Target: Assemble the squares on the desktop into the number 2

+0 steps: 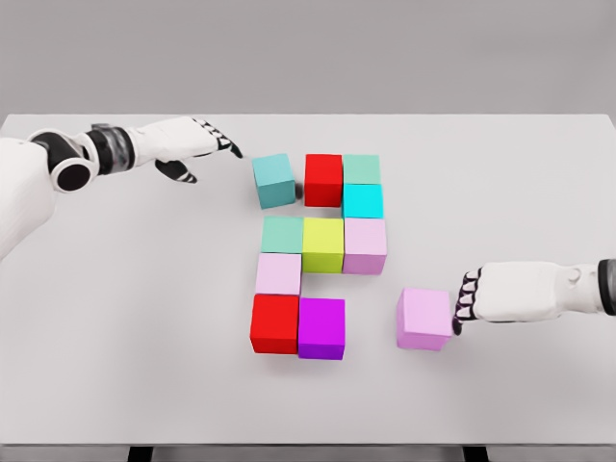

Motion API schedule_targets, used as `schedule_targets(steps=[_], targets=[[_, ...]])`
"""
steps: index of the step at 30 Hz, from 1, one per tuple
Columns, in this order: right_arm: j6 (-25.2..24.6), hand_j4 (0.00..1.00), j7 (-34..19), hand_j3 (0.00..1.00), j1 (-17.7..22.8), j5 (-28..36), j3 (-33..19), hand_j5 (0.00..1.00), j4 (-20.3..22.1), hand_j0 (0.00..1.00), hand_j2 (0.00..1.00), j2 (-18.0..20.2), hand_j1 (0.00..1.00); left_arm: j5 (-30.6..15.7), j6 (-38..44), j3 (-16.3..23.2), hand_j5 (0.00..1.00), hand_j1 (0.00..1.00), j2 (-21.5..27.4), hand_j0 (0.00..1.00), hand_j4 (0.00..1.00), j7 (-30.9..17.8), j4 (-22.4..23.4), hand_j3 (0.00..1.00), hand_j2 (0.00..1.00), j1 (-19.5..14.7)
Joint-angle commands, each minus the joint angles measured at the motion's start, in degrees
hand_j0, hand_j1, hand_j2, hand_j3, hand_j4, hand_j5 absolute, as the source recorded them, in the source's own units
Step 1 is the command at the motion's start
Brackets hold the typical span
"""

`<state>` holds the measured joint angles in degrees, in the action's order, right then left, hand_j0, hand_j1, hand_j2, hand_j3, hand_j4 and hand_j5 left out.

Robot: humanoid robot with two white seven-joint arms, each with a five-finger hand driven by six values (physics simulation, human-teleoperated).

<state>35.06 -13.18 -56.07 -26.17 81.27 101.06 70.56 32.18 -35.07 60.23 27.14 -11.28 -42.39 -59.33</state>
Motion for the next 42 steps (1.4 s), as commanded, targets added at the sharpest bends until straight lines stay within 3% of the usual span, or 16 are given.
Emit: schedule_targets(steps=[1,19,42], targets=[[-0.06,0.64,0.08,0.64,0.0,0.24,-0.06,0.64,0.01,0.64,0.64,-0.16,0.64,-0.27,0.07,-0.11,0.83,0.83,0.54,0.83,0.83,0.03,-0.68,0.83,0.83,0.0],[-0.06,0.64,0.17,0.64,0.0,-0.99,-0.59,0.64,-1.48,0.64,0.64,-1.31,0.64,0.08,0.07,0.15,0.83,0.83,1.25,0.83,0.83,-0.24,-4.11,0.83,0.83,1.41],[-0.06,0.64,-0.01,0.64,0.0,-0.81,-0.68,0.64,-1.13,0.64,0.64,-5.35,0.64,0.08,0.07,0.06,0.83,0.83,0.28,0.83,0.83,-0.41,-4.37,0.83,0.83,1.76]])
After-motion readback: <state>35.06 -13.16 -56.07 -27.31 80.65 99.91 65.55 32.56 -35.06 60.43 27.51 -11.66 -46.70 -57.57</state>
